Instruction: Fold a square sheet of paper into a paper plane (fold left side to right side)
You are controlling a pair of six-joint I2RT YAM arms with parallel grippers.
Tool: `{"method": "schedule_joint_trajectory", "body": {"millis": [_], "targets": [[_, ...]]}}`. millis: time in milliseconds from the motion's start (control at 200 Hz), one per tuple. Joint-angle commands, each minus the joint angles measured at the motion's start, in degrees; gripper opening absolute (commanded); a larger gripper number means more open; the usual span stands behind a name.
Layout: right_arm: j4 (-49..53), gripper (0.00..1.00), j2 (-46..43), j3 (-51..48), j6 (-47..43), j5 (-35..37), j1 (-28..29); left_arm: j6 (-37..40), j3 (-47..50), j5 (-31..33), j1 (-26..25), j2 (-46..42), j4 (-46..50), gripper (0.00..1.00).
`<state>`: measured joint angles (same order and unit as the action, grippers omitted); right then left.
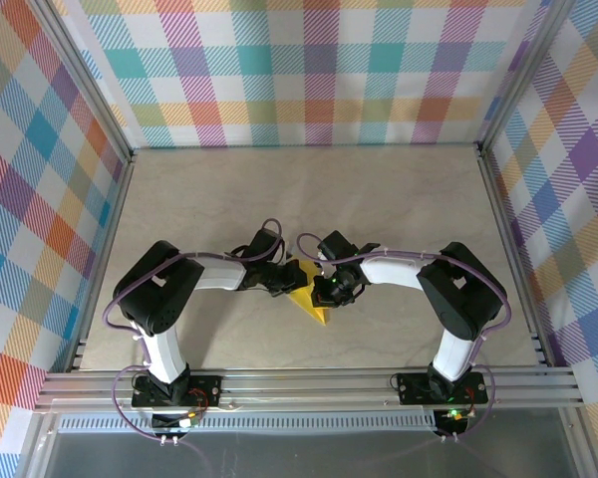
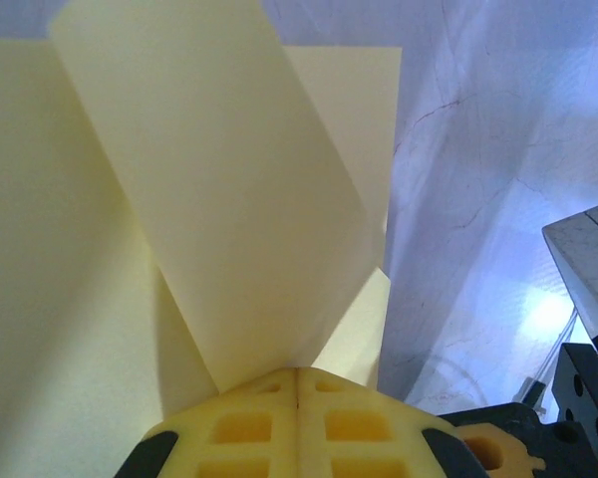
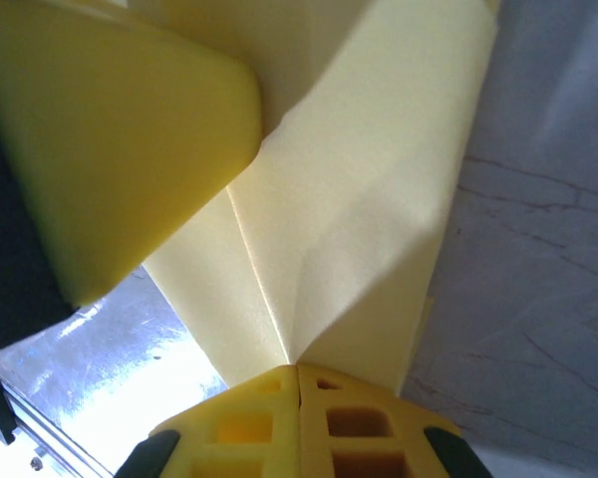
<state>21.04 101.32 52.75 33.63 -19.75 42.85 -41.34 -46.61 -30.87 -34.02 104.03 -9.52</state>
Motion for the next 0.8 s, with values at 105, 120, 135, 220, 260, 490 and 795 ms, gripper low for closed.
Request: {"method": "schedule_joint_trajectory", "body": {"millis": [105, 120, 135, 220, 260, 490, 795], "targets": [[9.59, 0.0, 5.64, -5.55, -0.31, 5.55, 1.71, 3.83, -2.44, 8.33, 5.13, 3.17, 2.77, 0.0], [9.61, 0.0, 5.64, -5.57, -0.3, 5.51, 1.74, 4.0, -2.6, 8.35, 5.33, 3.24, 2.84, 0.0], [9.55, 0.0, 5.64, -5.62, -0.3, 5.51, 1.71, 4.21, -2.78, 8.37, 5.51, 3.28, 3.08, 0.0], [9.51, 0.0, 5.66, -5.64, -0.28, 5.36, 1.79, 5.16, -3.81, 8.33, 6.61, 3.48, 4.04, 0.0], [9.49, 0.0, 5.66, -5.57, -0.26, 5.27, 1.74, 5.67, -4.43, 8.29, 7.14, 3.71, 4.5, 0.0], [8.9, 0.0, 5.47, -5.77, 0.0, 4.5, 1.8, 7.41, -7.4, 8.38, 9.73, 6.06, 5.52, 0.0], [8.16, 0.0, 5.12, -6.0, 0.29, 3.85, 1.79, 10.16, -12.31, 7.67, 12.65, 7.88, 8.81, 0.0]]}}
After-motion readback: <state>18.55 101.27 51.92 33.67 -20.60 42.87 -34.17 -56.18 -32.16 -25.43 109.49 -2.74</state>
